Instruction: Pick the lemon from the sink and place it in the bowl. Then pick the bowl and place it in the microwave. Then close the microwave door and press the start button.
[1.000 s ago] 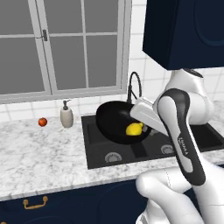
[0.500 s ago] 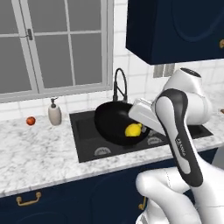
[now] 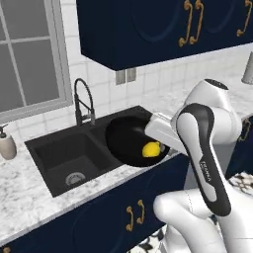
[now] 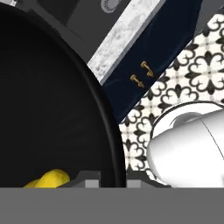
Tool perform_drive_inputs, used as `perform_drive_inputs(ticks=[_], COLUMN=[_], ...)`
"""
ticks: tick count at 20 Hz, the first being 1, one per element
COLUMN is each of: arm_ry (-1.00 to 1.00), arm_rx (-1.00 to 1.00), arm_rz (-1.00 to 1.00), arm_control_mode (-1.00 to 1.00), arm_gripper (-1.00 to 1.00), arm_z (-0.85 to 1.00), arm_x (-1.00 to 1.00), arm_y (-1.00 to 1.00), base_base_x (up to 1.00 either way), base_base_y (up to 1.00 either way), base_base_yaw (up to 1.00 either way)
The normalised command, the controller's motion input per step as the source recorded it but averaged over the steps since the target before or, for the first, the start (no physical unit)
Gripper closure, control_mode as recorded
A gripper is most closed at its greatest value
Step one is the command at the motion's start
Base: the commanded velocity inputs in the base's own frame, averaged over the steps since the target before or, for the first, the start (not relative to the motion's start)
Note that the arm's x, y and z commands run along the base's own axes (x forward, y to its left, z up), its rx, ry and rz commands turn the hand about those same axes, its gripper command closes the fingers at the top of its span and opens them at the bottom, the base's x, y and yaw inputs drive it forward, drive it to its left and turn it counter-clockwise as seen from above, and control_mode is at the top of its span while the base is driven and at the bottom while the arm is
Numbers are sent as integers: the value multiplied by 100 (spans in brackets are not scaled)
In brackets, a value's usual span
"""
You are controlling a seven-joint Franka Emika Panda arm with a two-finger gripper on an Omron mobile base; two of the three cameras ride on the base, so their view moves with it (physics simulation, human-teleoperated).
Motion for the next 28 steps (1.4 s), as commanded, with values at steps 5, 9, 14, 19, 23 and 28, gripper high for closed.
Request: perform_drive_inputs(ticks=[5, 9, 14, 19, 23, 28], arm_ry=[0, 0, 0, 0, 0, 0], arm_rx=[0, 0, 0, 0, 0, 0], arm_rz=[0, 0, 0, 0, 0, 0], arm_control_mode=[100, 100, 100, 100, 100, 100], arm_gripper=[100, 100, 100, 100, 100, 100], arm_z=[0, 0, 0, 0, 0, 0], arm_x=[0, 0, 0, 0, 0, 0], arm_y=[0, 0, 0, 0, 0, 0], base_base_x=[-34, -38, -32, -25, -31, -28], base_base_y=[9, 0, 1, 2, 0, 0], base_base_yaw=[-73, -77, -82, -83, -80, -81])
